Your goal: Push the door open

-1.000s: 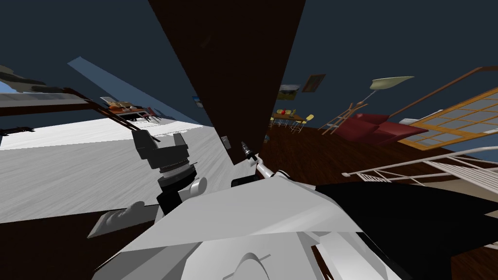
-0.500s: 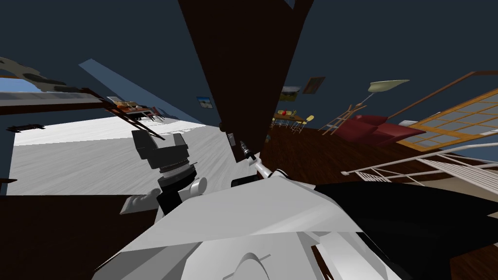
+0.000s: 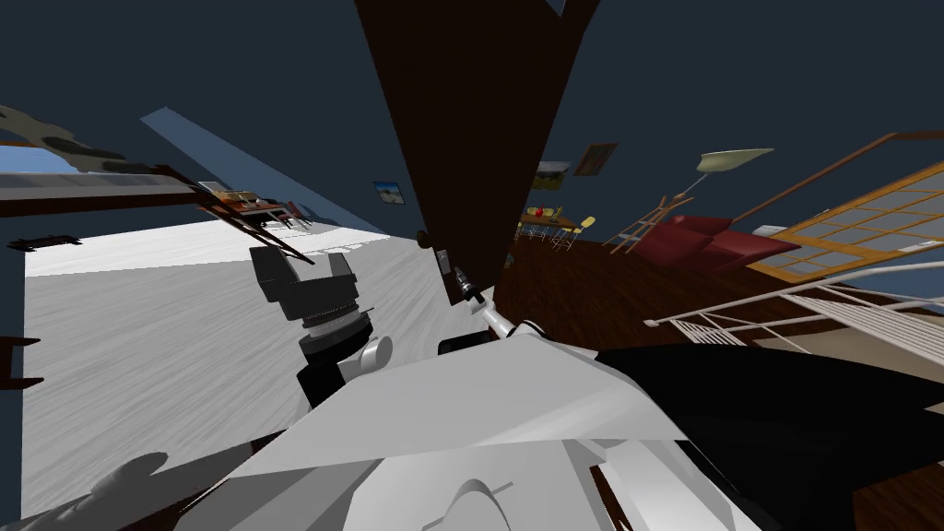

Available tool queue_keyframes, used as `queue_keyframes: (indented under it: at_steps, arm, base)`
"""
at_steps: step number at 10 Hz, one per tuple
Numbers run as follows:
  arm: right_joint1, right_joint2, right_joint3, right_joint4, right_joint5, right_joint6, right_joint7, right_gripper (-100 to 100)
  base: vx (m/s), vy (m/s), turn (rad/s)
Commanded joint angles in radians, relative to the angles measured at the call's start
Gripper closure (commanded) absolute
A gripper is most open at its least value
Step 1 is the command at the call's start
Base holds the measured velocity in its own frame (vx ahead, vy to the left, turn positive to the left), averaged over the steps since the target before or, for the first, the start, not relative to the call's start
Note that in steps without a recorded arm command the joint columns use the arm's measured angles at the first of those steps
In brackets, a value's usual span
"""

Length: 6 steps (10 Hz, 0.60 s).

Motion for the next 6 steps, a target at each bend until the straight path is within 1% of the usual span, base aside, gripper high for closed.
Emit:
queue_keyframes:
  at_steps: [1, 3, 4, 6]
  arm:
    - [-0.002, -0.028, -0.003, 0.003, 0.000, -0.001, 0.000, -100]
    - [-0.004, -0.050, -0.008, 0.006, 0.000, -0.002, 0.001, -100]
    - [-0.006, -0.057, -0.010, 0.008, 0.000, -0.002, 0.001, -100]
    - [-0.009, -0.062, -0.016, 0.012, 0.000, -0.003, 0.002, -100]
  base:
    - [0.074, 0.044, 0.024]
    - [0.172, 0.068, 0.020]
    - [0.208, 0.075, 0.019]
    - [0.221, 0.103, 0.025]
